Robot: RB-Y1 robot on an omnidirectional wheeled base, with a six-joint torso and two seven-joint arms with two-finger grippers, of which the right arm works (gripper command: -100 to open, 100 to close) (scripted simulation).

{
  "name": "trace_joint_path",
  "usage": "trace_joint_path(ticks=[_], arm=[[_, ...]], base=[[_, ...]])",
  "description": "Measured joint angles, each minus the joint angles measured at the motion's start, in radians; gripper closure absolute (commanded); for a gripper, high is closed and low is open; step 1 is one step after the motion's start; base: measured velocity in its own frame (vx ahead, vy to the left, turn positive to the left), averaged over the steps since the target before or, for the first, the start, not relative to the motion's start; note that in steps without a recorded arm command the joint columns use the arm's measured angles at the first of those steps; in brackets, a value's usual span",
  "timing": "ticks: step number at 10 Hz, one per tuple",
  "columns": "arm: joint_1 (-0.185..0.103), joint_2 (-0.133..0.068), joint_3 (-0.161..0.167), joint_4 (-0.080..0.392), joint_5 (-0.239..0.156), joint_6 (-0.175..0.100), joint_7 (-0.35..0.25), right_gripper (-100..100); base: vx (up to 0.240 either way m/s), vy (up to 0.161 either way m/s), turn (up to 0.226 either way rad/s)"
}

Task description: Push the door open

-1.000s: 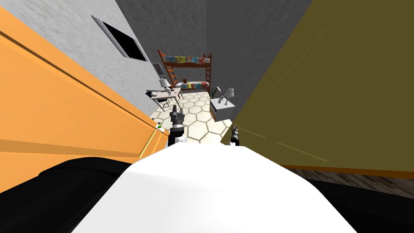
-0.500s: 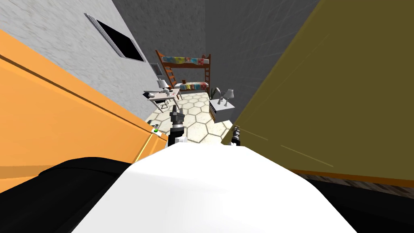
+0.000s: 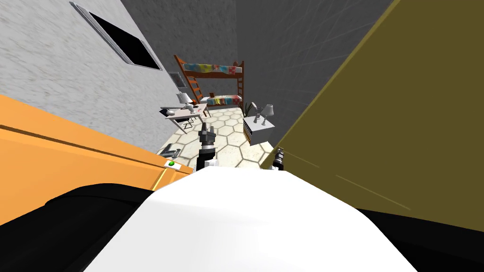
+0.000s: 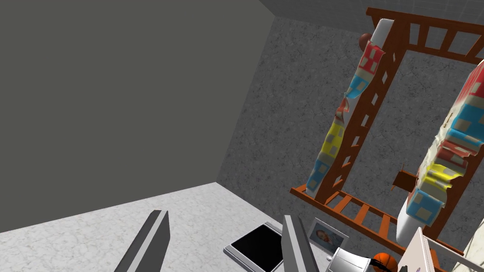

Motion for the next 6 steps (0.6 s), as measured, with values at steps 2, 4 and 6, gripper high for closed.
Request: trace_joint_path(ticks=[2, 4, 6], arm=[[0.011, 0.005, -0.023, -0.018, -0.014, 0.005, 0.014, 100], [-0.003, -0.004, -0.046, 0.016, -0.029, -0.008, 0.019, 100], [-0.001, -0.002, -0.057, 0.013, -0.036, -0.008, 0.025, 100]], base=[[0.202, 0.022, -0.063], [0.143, -0.005, -0.037], [0.195, -0.022, -0.043]])
